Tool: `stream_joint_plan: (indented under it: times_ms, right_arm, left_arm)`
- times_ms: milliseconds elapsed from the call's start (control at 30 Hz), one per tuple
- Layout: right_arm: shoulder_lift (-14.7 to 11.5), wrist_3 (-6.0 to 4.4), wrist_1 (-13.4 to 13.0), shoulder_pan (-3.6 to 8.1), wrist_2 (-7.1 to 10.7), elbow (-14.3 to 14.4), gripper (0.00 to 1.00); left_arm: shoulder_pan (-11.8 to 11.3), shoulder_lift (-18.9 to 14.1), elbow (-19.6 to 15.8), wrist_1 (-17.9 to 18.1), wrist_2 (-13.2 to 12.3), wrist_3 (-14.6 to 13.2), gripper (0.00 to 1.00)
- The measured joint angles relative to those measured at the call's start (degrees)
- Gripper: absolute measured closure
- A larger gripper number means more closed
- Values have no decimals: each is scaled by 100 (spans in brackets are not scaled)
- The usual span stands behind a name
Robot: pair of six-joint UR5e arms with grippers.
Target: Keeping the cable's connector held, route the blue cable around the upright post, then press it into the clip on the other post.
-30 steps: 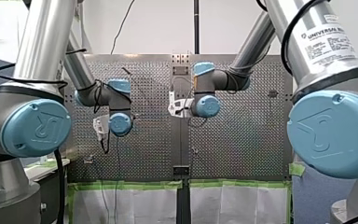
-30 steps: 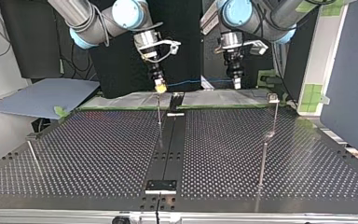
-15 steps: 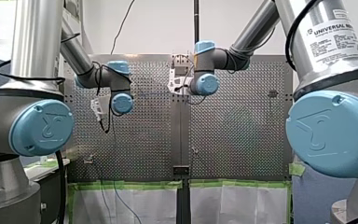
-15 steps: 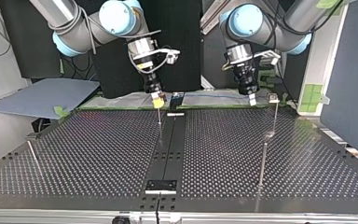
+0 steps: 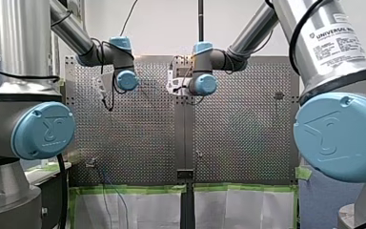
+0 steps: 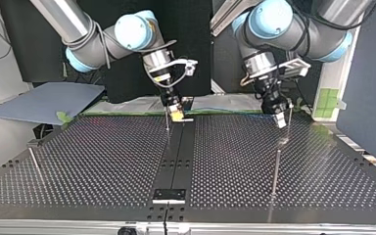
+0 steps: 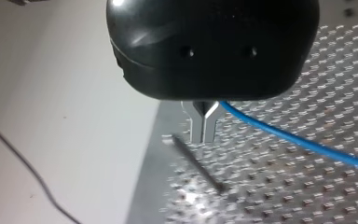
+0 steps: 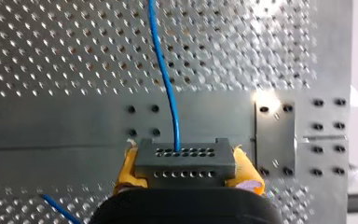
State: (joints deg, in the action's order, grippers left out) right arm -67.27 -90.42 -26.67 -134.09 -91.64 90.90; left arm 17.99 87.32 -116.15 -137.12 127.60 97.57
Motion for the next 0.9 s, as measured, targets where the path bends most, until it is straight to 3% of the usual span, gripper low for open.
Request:
stream_joint_plan:
  times_ms: [133, 333, 533, 700, 900]
  right_arm:
    - [78, 40, 167, -57, 56, -208, 100]
    - [-19, 38, 318, -102, 134, -530, 100]
    - [-208, -93, 374, -111, 211, -808, 100]
    - [-238, -143, 453, -117, 364, -1043, 100]
    - [-238, -307, 469, -68, 493, -1325, 100]
  left_arm:
    - [-25, -188, 103, -187, 32, -44, 100]
    - [-82, -480, 232, -479, 11, -121, 100]
    - [-182, -768, 386, -766, -128, -173, 100]
    - [-275, -1011, 614, -1020, -330, -182, 100]
    - [-389, -911, 898, -1305, -559, -208, 100]
